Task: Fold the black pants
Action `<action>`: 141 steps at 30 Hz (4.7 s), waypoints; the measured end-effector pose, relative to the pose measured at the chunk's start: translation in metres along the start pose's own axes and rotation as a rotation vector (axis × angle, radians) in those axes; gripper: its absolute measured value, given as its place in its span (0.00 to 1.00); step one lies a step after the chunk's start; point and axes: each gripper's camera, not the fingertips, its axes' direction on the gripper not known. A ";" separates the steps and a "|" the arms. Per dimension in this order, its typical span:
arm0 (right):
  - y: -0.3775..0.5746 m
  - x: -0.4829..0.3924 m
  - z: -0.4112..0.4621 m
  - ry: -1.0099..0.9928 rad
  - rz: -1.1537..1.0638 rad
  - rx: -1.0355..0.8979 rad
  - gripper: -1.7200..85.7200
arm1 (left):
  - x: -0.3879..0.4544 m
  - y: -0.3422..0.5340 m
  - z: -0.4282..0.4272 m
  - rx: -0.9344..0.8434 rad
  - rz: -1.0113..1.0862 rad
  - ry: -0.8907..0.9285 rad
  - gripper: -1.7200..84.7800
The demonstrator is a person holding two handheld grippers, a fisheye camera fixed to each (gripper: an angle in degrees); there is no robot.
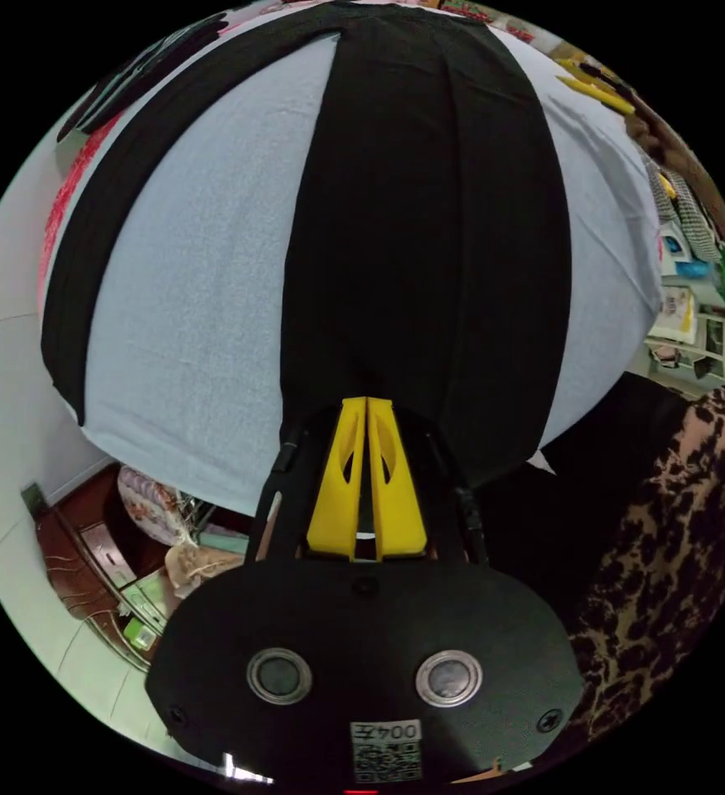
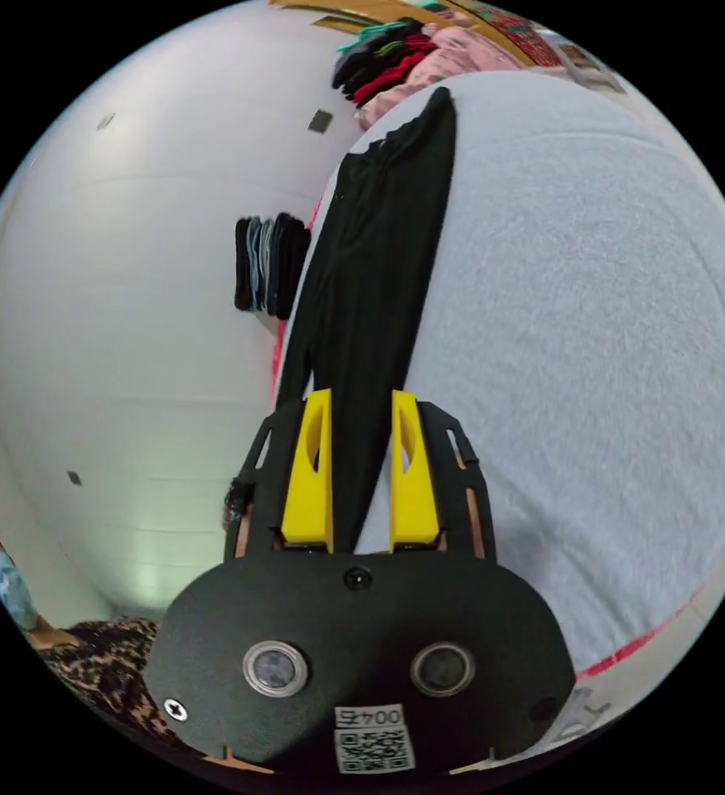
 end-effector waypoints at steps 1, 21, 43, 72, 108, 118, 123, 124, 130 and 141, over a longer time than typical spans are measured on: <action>-0.007 0.003 -0.002 -0.018 0.018 0.007 0.16 | 0.006 -0.003 0.002 -0.008 -0.013 -0.011 0.02; -0.105 -0.065 -0.012 0.188 0.023 -0.089 0.03 | 0.011 -0.017 0.022 0.005 -0.229 0.166 0.02; 0.036 -0.333 0.200 0.920 -0.783 -0.875 0.08 | -0.031 0.025 0.013 0.123 -0.348 0.181 0.02; 0.052 -0.444 0.319 1.071 -0.660 -1.018 0.06 | -0.213 0.105 -0.024 0.280 -0.186 0.562 0.02; 0.101 -0.456 0.377 1.088 -0.424 -0.935 0.06 | -0.633 -0.008 -0.256 0.447 0.027 0.093 0.18; 0.119 -0.453 0.393 1.138 -0.396 -0.936 0.06 | -0.660 -0.067 -0.262 0.315 0.090 0.106 0.19; 0.129 -0.450 0.387 1.093 -0.400 -0.872 0.06 | -0.671 -0.085 -0.267 0.287 0.100 0.115 0.18; 0.130 -0.450 0.386 1.091 -0.394 -0.863 0.06 | -0.672 -0.089 -0.269 0.281 0.106 0.122 0.17; 0.148 -0.451 0.392 1.135 -0.458 -0.834 0.06 | -0.676 -0.104 -0.280 0.258 0.161 0.126 0.13; 0.165 -0.451 0.399 1.180 -0.485 -0.835 0.07 | -0.669 -0.128 -0.291 0.211 0.219 0.179 0.11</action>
